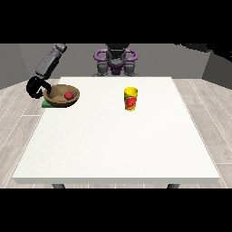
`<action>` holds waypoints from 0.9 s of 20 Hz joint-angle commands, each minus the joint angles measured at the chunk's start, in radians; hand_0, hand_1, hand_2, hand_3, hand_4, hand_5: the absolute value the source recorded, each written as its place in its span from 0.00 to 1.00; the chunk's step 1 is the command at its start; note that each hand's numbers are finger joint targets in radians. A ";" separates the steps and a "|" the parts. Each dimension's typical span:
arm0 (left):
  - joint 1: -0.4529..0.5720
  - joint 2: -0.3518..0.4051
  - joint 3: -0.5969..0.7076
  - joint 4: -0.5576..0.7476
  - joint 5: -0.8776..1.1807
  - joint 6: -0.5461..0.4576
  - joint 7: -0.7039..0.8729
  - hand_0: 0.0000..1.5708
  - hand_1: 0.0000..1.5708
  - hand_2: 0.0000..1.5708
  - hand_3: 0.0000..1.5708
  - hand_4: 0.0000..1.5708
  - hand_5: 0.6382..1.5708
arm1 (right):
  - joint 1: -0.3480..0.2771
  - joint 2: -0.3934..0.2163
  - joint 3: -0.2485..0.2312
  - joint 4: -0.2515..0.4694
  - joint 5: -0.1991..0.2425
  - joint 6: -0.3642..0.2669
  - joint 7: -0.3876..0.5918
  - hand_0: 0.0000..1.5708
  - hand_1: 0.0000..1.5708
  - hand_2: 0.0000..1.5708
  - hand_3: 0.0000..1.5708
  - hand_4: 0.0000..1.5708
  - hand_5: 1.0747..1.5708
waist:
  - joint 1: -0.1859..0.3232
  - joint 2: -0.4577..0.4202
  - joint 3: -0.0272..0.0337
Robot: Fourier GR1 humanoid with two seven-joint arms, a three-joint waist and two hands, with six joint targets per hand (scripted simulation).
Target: Pick the cup and pour the ball into the bowl, then pick the bowl and place it on the pad
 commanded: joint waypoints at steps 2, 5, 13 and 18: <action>-0.021 0.041 0.042 -0.084 0.063 0.015 0.035 0.00 0.00 0.00 0.00 0.43 0.98 | -0.052 -0.088 -0.062 0.110 -0.010 0.015 -0.105 1.00 1.00 1.00 0.00 0.61 1.00 | 0.021 0.109 0.0012; 0.050 0.017 0.065 -0.135 0.085 0.019 0.042 0.00 0.00 0.00 0.00 0.44 0.99 | -0.015 -0.124 -0.073 0.167 -0.019 0.111 -0.154 1.00 1.00 1.00 0.00 0.62 1.00 | -0.002 0.096 0.0011; 0.121 -0.016 0.058 -0.201 0.092 0.054 0.073 0.00 0.00 0.00 0.00 0.44 0.98 | 0.008 -0.112 -0.002 0.211 0.061 0.101 -0.182 1.00 1.00 1.00 0.23 0.62 1.00 | -0.006 0.026 -0.0007; 0.114 0.028 0.036 -0.127 0.138 0.004 0.154 0.00 0.00 0.00 0.00 0.43 0.98 | 0.010 -0.052 0.035 0.225 0.083 0.080 -0.132 1.00 1.00 1.00 0.56 0.64 0.99 | 0.002 -0.060 -0.0016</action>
